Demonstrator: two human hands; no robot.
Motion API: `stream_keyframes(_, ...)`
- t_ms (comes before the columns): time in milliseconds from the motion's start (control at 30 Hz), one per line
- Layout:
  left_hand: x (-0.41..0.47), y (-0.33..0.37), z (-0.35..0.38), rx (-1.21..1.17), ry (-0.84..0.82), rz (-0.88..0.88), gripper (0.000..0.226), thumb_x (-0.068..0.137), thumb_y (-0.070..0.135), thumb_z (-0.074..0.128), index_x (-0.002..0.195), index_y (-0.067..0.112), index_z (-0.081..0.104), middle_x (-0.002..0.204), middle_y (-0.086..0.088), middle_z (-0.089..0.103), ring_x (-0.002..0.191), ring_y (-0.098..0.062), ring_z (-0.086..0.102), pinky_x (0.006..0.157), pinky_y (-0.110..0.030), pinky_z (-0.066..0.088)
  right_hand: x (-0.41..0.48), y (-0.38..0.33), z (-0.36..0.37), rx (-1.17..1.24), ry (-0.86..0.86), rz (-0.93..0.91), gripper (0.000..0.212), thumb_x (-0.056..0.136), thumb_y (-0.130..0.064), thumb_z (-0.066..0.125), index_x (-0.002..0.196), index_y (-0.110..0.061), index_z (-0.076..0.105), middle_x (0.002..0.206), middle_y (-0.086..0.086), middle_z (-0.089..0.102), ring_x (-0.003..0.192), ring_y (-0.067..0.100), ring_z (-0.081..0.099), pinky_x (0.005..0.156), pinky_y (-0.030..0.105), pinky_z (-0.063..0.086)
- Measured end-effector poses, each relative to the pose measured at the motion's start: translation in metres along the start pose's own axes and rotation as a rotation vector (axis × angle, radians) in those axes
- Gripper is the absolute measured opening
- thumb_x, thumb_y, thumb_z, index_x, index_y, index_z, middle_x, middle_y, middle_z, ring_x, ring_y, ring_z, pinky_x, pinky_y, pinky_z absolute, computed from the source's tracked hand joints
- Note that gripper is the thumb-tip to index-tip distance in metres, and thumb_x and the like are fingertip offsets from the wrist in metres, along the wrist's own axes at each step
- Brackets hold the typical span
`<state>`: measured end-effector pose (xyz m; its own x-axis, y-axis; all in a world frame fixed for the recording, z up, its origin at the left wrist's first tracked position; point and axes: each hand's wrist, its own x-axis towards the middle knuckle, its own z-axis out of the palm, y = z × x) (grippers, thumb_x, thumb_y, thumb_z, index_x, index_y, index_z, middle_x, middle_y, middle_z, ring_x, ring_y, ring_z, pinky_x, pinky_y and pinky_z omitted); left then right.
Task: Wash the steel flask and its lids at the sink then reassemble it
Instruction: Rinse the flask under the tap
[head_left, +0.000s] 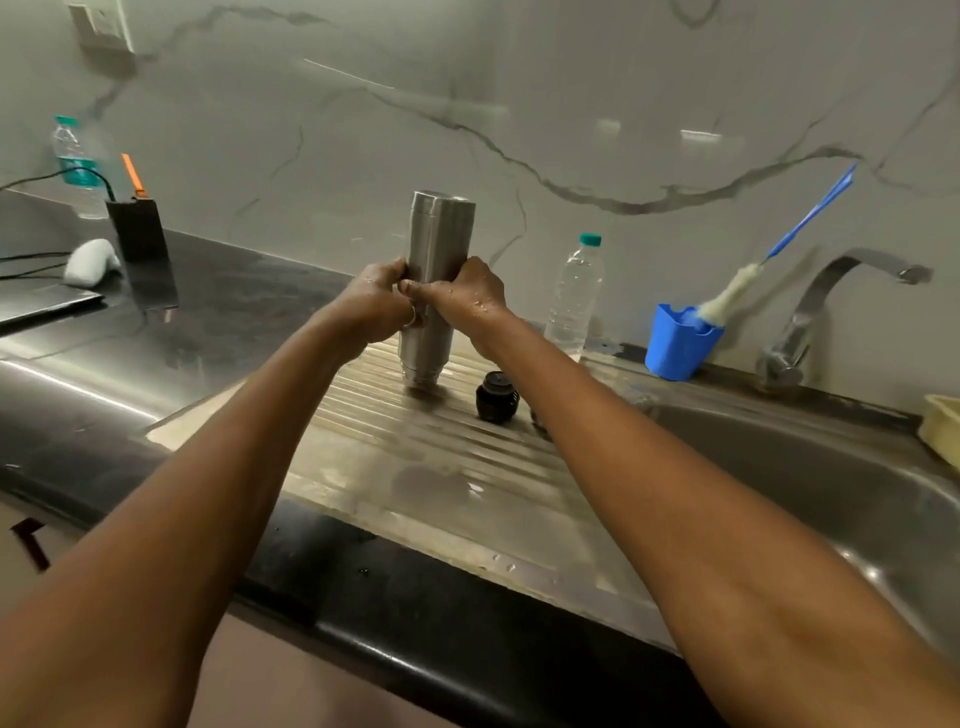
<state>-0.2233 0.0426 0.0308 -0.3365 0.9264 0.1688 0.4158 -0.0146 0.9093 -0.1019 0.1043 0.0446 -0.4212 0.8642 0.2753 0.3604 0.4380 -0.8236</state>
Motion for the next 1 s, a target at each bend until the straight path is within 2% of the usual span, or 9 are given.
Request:
stream_keyframes(67, 0.003, -0.003, 0.003, -0.008, -0.002, 0.003, 0.065, 0.091, -0.013, 0.057, 0.149, 0.012, 0.045, 0.13, -0.013, 0.058, 0.117, -0.027, 0.062, 0.085, -0.029, 0.059, 0.002, 0.003, 0.001, -0.007, 0.0, 0.0, 0.056, 0.081, -0.037, 0.085, 0.121, -0.008, 0.06, 0.121, 0.01, 0.068, 0.109, 0.026, 0.066, 0.081, 0.029, 0.052)
stream_keyframes(200, 0.005, -0.006, 0.006, -0.006, 0.006, 0.007, 0.061, 0.091, -0.013, 0.056, 0.145, 0.013, 0.048, 0.117, -0.007, 0.06, 0.113, -0.025, 0.063, 0.083, -0.027, 0.057, 0.005, 0.007, 0.003, -0.009, 0.003, -0.003, 0.055, 0.082, -0.036, 0.084, 0.122, -0.007, 0.059, 0.123, 0.011, 0.067, 0.109, 0.025, 0.064, 0.079, 0.027, 0.05)
stream_keyframes(300, 0.006, -0.008, 0.006, 0.005, 0.008, 0.011, 0.059, 0.092, -0.014, 0.056, 0.143, 0.013, 0.049, 0.117, -0.007, 0.06, 0.11, -0.024, 0.063, 0.083, -0.028, 0.057, 0.007, 0.008, 0.006, -0.007, 0.0, -0.007, 0.056, 0.081, -0.036, 0.084, 0.123, -0.008, 0.059, 0.123, 0.01, 0.068, 0.11, 0.026, 0.065, 0.08, 0.028, 0.051)
stream_keyframes(433, 0.004, -0.01, 0.006, 0.002, -0.006, 0.015, 0.057, 0.092, -0.014, 0.054, 0.142, 0.013, 0.049, 0.108, -0.002, 0.06, 0.099, -0.015, 0.062, 0.072, -0.019, 0.054, 0.007, 0.01, 0.01, -0.007, 0.007, -0.017, 0.058, 0.08, -0.036, 0.085, 0.123, -0.008, 0.058, 0.121, 0.011, 0.068, 0.109, 0.026, 0.066, 0.08, 0.028, 0.052)
stream_keyframes(633, 0.004, -0.01, 0.009, -0.006, -0.036, 0.009, 0.069, 0.085, -0.02, 0.05, 0.145, 0.014, 0.045, 0.111, -0.002, 0.058, 0.113, -0.024, 0.059, 0.085, -0.031, 0.056, 0.009, 0.01, 0.011, -0.017, 0.016, -0.009, 0.06, 0.077, -0.036, 0.087, 0.12, -0.007, 0.058, 0.116, 0.011, 0.067, 0.105, 0.025, 0.066, 0.083, 0.032, 0.057)
stream_keyframes(733, 0.004, -0.01, 0.008, -0.006, -0.041, -0.014, 0.072, 0.082, -0.021, 0.052, 0.143, 0.014, 0.043, 0.119, -0.008, 0.058, 0.119, -0.028, 0.059, 0.098, -0.043, 0.055, 0.01, 0.01, 0.013, -0.017, 0.026, -0.003, 0.064, 0.074, -0.037, 0.089, 0.12, -0.006, 0.058, 0.114, 0.011, 0.067, 0.104, 0.026, 0.067, 0.086, 0.036, 0.059)
stream_keyframes(833, 0.002, -0.013, 0.01, -0.01, -0.009, -0.05, 0.075, 0.082, -0.019, 0.056, 0.147, 0.013, 0.038, 0.133, -0.016, 0.055, 0.126, -0.034, 0.056, 0.103, -0.051, 0.052, 0.008, 0.012, 0.014, -0.015, 0.006, 0.02, 0.065, 0.072, -0.039, 0.09, 0.118, -0.006, 0.058, 0.112, 0.011, 0.067, 0.104, 0.027, 0.067, 0.085, 0.036, 0.06)
stream_keyframes(933, -0.006, -0.014, 0.014, 0.042, 0.069, -0.117, 0.085, 0.087, -0.011, 0.063, 0.157, 0.01, 0.022, 0.152, -0.022, 0.04, 0.137, -0.038, 0.045, 0.108, -0.046, 0.048, -0.001, 0.016, 0.009, -0.031, -0.019, 0.048, 0.051, 0.075, -0.04, 0.088, 0.102, -0.01, 0.057, 0.094, 0.004, 0.063, 0.093, 0.021, 0.066, 0.068, 0.026, 0.054)
stream_keyframes(1000, -0.012, -0.013, 0.017, 0.061, 0.086, -0.15, 0.088, 0.089, -0.007, 0.065, 0.159, 0.008, 0.015, 0.157, -0.023, 0.033, 0.142, -0.038, 0.04, 0.107, -0.042, 0.045, -0.009, 0.018, 0.004, -0.047, -0.021, 0.061, 0.054, 0.076, -0.042, 0.087, 0.103, -0.01, 0.052, 0.09, 0.001, 0.055, 0.087, 0.016, 0.06, 0.06, 0.022, 0.044)
